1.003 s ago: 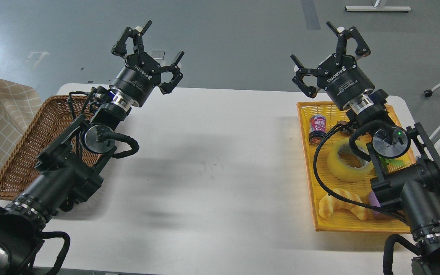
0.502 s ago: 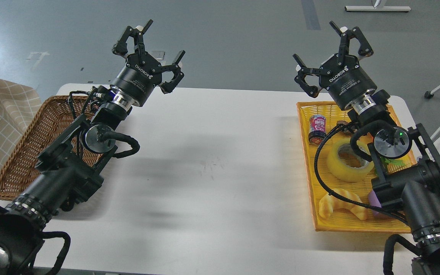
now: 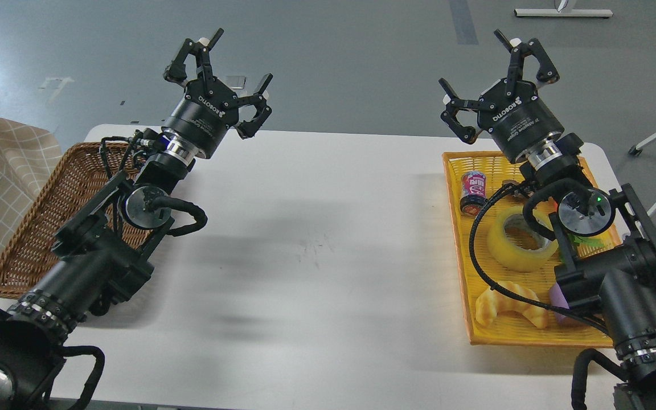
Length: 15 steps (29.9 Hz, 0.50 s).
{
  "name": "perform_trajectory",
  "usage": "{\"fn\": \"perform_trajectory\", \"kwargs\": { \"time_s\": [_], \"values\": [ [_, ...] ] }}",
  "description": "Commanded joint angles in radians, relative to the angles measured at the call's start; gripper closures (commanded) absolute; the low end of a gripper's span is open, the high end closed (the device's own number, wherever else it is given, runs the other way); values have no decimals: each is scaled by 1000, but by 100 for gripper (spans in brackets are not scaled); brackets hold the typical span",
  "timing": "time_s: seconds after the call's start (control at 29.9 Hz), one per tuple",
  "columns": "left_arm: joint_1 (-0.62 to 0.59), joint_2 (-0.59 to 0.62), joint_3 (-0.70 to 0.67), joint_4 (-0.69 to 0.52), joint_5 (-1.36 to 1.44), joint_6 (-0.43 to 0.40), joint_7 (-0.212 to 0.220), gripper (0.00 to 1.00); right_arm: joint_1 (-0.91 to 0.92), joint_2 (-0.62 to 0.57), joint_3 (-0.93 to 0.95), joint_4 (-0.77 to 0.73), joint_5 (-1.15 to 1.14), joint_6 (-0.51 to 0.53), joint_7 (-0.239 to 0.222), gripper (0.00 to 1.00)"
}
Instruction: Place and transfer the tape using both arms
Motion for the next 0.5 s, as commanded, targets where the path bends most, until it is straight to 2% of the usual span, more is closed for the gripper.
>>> {"fn": "perform_trajectory", "kwargs": {
  "time_s": [0.0,0.47],
  "values": [
    [0,0,2,0,0,0,0,2,-1,0,1,-1,0,0,1,0],
    [2,0,2,-1,0,0,0,2,-5,0,12,1,0,0,1,0]
  ]
}}
